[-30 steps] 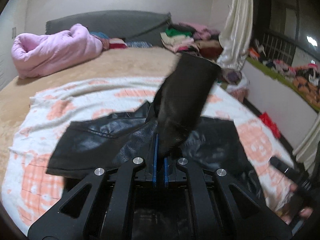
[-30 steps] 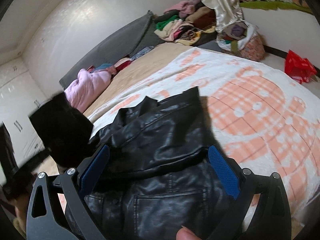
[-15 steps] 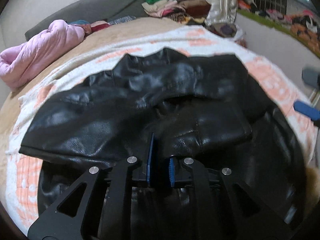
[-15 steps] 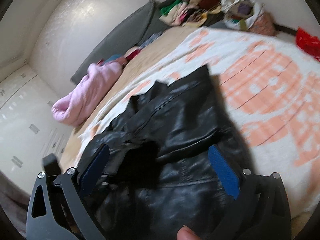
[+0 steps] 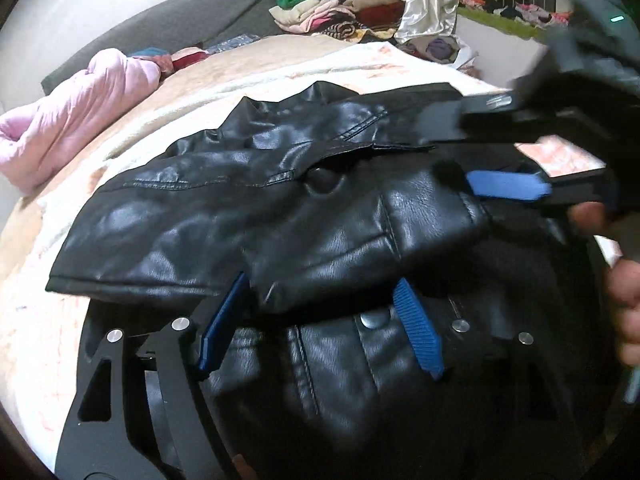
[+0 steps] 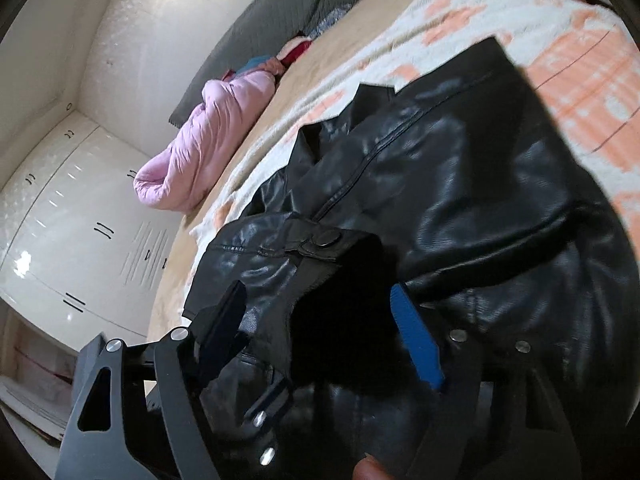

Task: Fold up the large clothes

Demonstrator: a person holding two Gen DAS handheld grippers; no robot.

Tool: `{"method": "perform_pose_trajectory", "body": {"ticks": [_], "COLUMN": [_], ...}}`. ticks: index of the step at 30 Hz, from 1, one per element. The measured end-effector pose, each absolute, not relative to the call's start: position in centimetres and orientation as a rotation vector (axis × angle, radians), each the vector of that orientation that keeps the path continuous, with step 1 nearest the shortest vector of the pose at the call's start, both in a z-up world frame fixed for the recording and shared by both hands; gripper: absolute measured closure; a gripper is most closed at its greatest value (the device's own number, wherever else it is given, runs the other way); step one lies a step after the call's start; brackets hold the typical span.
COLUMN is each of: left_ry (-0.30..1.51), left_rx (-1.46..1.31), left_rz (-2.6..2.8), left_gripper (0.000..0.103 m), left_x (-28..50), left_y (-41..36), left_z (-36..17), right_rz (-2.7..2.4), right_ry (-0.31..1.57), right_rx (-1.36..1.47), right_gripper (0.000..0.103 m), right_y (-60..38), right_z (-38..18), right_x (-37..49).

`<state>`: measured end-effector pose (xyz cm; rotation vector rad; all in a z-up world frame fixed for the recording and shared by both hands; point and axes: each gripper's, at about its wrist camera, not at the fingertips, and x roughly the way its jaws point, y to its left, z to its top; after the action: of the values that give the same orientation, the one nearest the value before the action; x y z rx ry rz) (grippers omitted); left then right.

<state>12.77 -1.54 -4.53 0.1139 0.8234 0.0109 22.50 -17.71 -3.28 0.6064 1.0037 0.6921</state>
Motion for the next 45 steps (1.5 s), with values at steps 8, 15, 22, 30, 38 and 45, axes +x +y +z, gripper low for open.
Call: {"method": "perform_pose_trajectory", "body": {"ticks": [8,15,22,30,38,45], "left_ry": [0.787,0.733,0.692,0.677,0.74,0.768], "left_rx": [-0.047,-0.181,-0.299,-0.341,-0.323,-0.322], "left_rz": [0.024,0.131,0.245,0.283,0.257,0.23], "left_gripper": [0.025,0.021,0.02,0.018,0.018,0.027], "left_x": [9.6,8.1,6.9,9.1,13.5,17.0], "left_y": [2.6,8.6,13.8,16.2,15.3,14.7], "left_z": [-2.0,0.5,2.1,3.2,1.8,1.5], "right_rz": [0.678,0.79,0.82,0.668,0.627,0.615], "right_ry": [1.003,0.808,0.613,0.62,0.665,0.668], "right_rx": [0.473,0.206,0.045,-0.122,-0.116,-0.109], "right_gripper": [0.091,0.096,0.097,0.097,0.097,0.097], "right_y": [-14.5,-12.1,-14.1,-17.1,-17.6,-17.5], "right_z": [-3.3,3.2,10.9,8.2,5.0,4.8], "right_x": [23.9,22.7,22.7,23.9,24.4,24.3]}}
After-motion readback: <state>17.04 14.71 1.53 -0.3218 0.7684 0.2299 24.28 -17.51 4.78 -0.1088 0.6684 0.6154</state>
